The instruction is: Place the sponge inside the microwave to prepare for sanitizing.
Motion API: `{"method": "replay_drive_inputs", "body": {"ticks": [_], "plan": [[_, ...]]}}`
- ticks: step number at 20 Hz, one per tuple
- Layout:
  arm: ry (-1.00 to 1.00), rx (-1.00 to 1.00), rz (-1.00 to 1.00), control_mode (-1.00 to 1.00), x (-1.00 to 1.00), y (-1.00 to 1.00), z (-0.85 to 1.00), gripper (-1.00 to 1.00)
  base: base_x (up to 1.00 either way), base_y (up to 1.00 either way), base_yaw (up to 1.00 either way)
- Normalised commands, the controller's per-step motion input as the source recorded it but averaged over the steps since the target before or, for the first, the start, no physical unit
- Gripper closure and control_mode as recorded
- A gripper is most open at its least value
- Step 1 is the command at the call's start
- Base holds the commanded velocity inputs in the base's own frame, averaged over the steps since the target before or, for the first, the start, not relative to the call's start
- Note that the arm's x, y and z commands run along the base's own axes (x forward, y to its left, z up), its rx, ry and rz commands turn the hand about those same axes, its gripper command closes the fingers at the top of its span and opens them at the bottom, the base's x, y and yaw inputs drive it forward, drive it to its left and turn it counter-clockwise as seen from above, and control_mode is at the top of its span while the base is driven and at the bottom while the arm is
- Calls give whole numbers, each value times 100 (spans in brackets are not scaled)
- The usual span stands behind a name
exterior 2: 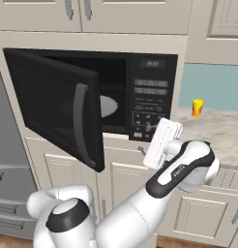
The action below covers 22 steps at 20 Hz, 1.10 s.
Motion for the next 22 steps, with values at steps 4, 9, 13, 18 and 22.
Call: {"method": "replay_drive_inputs", "body": {"ticks": [4,9,13,18,22], "plan": [[-3,-3,0,-100,0,39,2,-100,0,0,0],[-4,0,1,-100,-9,42,9,-100,0,0,0],[-11,-5,4,-100,-20,61,3,-100,0,0,0],[-7,-4,8,-100,-28,55,1,-100,0,0,0],[-3,-8,12,-100,-19,49,0,-100,0,0,0]]}}
